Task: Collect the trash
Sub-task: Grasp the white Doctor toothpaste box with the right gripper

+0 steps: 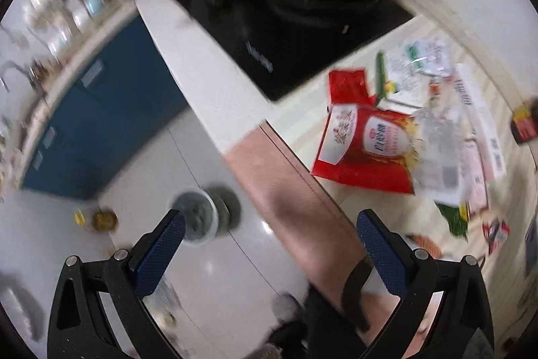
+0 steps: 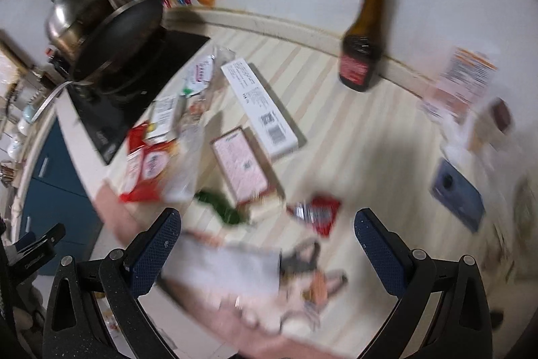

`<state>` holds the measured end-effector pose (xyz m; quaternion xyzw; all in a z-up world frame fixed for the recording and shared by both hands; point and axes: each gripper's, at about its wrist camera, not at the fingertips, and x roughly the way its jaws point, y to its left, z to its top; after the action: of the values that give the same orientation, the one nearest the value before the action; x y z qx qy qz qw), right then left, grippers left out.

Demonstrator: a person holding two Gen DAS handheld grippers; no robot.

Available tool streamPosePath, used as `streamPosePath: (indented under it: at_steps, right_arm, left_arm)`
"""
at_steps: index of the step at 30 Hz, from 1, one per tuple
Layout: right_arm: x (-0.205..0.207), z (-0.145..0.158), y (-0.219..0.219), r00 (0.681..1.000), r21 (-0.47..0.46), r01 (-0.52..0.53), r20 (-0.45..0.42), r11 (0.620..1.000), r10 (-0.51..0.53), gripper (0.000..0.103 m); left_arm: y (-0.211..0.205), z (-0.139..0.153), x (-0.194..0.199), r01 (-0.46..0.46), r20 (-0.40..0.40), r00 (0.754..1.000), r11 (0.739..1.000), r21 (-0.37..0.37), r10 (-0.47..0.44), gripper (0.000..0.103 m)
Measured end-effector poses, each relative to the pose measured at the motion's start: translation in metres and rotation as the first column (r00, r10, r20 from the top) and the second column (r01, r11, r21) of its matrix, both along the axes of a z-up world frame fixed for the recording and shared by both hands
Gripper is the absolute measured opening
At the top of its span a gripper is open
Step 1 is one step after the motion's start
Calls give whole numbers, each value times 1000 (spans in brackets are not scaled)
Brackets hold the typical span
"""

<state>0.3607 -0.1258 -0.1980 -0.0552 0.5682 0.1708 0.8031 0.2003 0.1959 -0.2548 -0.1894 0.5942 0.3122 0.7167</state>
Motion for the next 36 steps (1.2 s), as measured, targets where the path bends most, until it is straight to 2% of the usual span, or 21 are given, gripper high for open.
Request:
streamPosePath:
  at_steps: [2, 4, 6, 8, 10, 11, 12, 14, 15, 17, 18, 19, 21, 22, 24, 25, 26, 28, 29, 30, 36]
  right_arm:
    - [36, -24, 14, 999, -12, -9, -33, 1000, 9, 103]
    - [65, -47, 28, 998, -27, -23, -59, 999, 21, 103]
    - [88, -69, 40, 995, -32, -40, -93, 999, 37, 100]
    - [103, -86, 47, 992, -33, -54, -118, 998, 49, 97]
    - [115, -99, 53, 989, -30, -72, -132, 997, 68, 96]
    - [118, -102, 56, 988, -35, -81, -137, 996, 76, 96]
    - [122, -107, 59, 986, -40, -95, -143, 995, 88, 96]
    - [126, -115, 66, 982, -39, -124, -150, 992, 117, 96]
    - [129, -118, 70, 979, -44, -142, -153, 989, 134, 96]
    - [132, -125, 78, 973, -49, -180, -154, 983, 170, 93]
    - [133, -131, 83, 968, -62, -205, -159, 977, 193, 86]
    - [134, -139, 88, 962, -74, -228, -174, 971, 212, 72]
    - [132, -144, 91, 957, -81, -246, -177, 966, 229, 52]
    - [131, -142, 90, 960, -84, -244, -165, 966, 228, 51]
    - [129, -133, 83, 963, -66, -231, -158, 971, 218, 51]
    - [127, -126, 76, 967, -56, -212, -153, 976, 202, 51]
    - [126, -119, 69, 971, -50, -196, -146, 979, 187, 51]
    - [121, -100, 51, 981, -30, -154, -124, 988, 149, 51]
    - [119, -92, 42, 985, -22, -135, -115, 991, 132, 51]
    - [114, -83, 31, 988, -13, -115, -105, 993, 114, 51]
    - [63, -45, -34, 999, 3, -1, -38, 1000, 1, 51]
  left_arm:
    - [11, -28, 8, -60, 10, 998, 986, -159, 62, 102]
    - [14, -51, 8, -130, 24, 989, 935, -331, 146, 99]
    - [11, -73, 7, -202, 30, 969, 852, -483, 246, 94]
    - [4, -91, 8, -245, 29, 945, 764, -597, 326, 89]
    - [-4, -107, 10, -281, 6, 921, 676, -681, 389, 79]
    - [-8, -113, 13, -292, 0, 908, 632, -717, 420, 78]
    - [-10, -117, 16, -301, -4, 900, 614, -730, 436, 78]
    - [-15, -111, 22, -317, -3, 896, 635, -705, 443, 78]
    - [-18, -103, 25, -295, 20, 905, 662, -688, 424, 78]
    - [-24, -88, 29, -262, 39, 931, 741, -619, 362, 78]
    - [-27, -80, 30, -244, 44, 943, 779, -578, 329, 78]
    - [-30, -73, 30, -231, 41, 953, 809, -541, 300, 78]
    - [-36, -58, 29, -183, 38, 973, 866, -466, 226, 78]
    - [-39, -52, 31, -158, 31, 981, 890, -428, 189, 78]
    - [-53, -31, 32, -47, 25, 998, 953, -299, 56, 78]
    - [-68, -18, 32, 52, 7, 999, 977, -207, -51, 78]
    - [-82, -8, 32, 139, -13, 990, 979, -146, -143, 78]
    - [-118, 8, 29, 334, -63, 939, 940, -66, -338, 78]
    - [-137, 14, 25, 419, -80, 903, 907, -49, -421, 78]
    - [-160, 20, 19, 505, -97, 856, 862, -47, -507, 78]
    - [-266, 16, 2, 749, -102, 645, 653, -115, -757, 80]
